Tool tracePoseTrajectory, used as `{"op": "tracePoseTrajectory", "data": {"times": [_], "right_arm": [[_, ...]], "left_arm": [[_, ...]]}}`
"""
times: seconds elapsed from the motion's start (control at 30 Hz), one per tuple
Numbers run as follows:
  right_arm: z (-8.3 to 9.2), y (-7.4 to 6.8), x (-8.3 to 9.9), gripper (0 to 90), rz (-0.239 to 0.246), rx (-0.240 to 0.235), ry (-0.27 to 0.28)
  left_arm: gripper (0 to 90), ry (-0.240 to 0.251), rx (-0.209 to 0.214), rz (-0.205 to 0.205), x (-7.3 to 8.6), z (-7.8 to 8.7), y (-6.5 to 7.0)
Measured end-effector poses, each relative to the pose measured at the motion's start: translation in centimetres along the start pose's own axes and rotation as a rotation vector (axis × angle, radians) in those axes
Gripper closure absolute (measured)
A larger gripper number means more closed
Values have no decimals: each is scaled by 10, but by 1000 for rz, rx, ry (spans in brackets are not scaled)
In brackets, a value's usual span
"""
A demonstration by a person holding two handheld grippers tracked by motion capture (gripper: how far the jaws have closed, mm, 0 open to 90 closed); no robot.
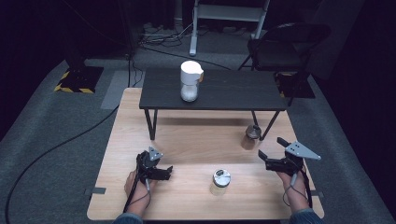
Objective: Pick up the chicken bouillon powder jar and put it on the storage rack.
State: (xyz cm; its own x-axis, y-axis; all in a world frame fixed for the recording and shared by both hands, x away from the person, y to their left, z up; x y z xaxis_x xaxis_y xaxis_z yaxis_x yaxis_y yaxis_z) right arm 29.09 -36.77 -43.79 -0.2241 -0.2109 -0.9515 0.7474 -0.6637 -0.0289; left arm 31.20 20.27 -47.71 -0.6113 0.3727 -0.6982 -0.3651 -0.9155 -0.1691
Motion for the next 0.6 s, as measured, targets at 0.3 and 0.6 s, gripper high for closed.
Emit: {"op": "tracePoseTrajectory", "data": {"times": [0.3,0.6], "right_arm": [[-9,-20,-13,13,-2,-126,31],[-22,-43,-22,13,27,-263,38]], "left_arm": [[49,0,0,0,0,0,0],[49,0,0,0,0,0,0]]}}
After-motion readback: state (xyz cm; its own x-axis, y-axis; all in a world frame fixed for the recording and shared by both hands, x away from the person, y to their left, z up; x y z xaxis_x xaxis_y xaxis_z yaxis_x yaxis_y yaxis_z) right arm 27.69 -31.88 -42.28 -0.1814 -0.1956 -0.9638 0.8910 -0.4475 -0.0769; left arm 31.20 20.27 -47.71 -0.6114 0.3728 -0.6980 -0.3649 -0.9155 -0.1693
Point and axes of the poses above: each handheld gripper's, and its own axes: z roughly backward along the jaws, x roughly out of its underside, y roughly to its right, the point moved 4 cm from there along -z, roughly forward along the jaws, and after that the axes turned 14 degrees about -x, right-handed, at the moved point
